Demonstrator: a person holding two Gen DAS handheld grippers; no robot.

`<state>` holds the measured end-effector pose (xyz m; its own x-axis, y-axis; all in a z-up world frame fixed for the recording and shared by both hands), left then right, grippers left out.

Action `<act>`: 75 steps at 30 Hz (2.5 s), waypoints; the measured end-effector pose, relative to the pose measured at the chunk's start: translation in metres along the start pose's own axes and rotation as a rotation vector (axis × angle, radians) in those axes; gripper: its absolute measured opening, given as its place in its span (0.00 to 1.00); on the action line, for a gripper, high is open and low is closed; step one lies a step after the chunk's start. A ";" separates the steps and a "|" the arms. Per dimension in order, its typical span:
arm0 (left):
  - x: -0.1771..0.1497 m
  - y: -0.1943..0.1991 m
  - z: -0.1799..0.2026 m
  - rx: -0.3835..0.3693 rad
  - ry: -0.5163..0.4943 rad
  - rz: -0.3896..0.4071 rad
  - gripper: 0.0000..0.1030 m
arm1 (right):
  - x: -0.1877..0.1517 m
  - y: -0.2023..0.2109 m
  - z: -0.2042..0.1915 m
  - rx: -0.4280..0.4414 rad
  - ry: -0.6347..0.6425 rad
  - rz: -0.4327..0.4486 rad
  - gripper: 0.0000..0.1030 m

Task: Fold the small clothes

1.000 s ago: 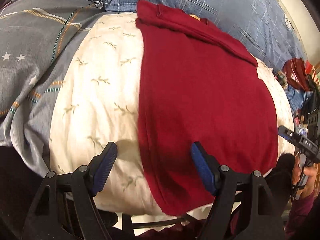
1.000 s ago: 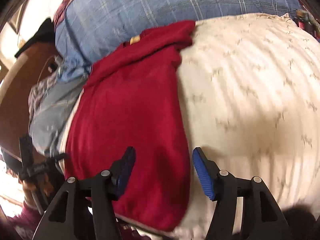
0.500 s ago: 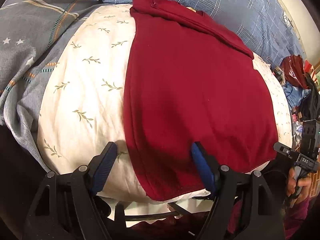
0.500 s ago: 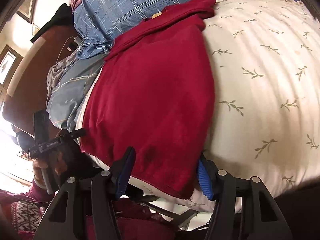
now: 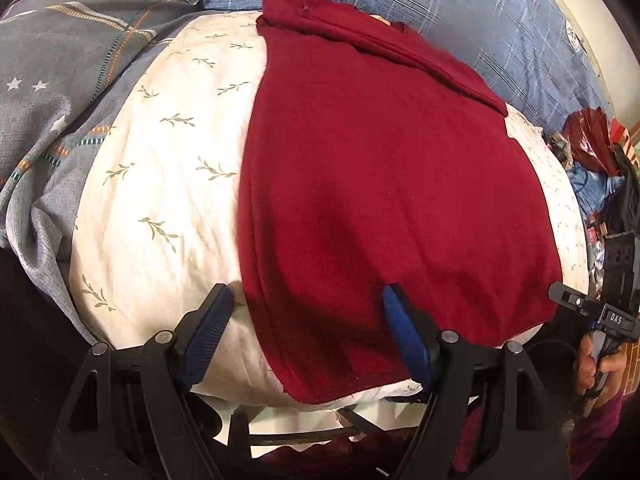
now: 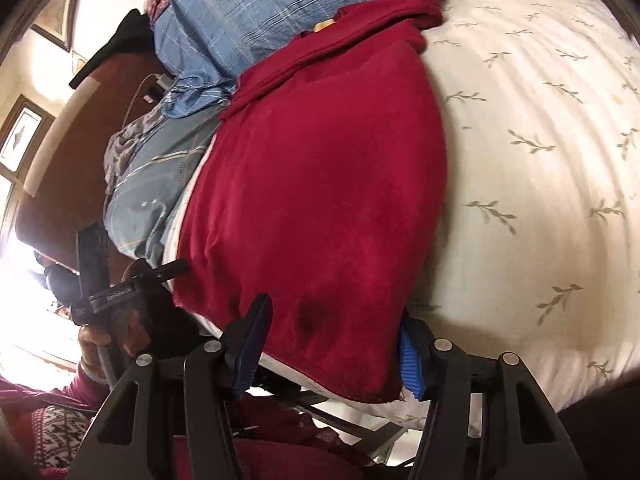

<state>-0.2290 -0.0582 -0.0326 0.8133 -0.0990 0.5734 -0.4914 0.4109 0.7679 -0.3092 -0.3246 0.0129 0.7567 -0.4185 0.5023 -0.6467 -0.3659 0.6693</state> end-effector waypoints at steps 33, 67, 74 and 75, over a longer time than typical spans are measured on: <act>0.014 0.010 0.000 -0.108 -0.004 -0.003 0.07 | 0.021 0.002 -0.032 0.054 0.145 0.021 0.15; 0.301 -0.123 -0.018 0.011 -0.008 0.278 0.09 | 0.300 -0.129 0.013 -0.122 0.095 0.272 0.19; 0.319 -0.103 -0.034 -0.026 0.008 0.377 0.71 | 0.315 -0.081 0.029 -0.133 0.016 0.453 0.67; 0.321 -0.099 -0.035 -0.025 0.002 0.378 0.71 | 0.313 -0.076 0.029 -0.131 0.016 0.462 0.67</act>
<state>0.0911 -0.0987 0.0653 0.5767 0.0656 0.8143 -0.7490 0.4404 0.4950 -0.0254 -0.4516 0.1035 0.3954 -0.4992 0.7710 -0.8986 -0.0363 0.4373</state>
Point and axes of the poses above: each gripper's, at about its wrist camera, not at the fingertips, and y roughly against the way its jaws point, z to its right, x to its top, the point moved 7 cm from there along -y, roughly the way its jaws point, and after that the axes turned 13 degrees about z, right-handed, at the moved point
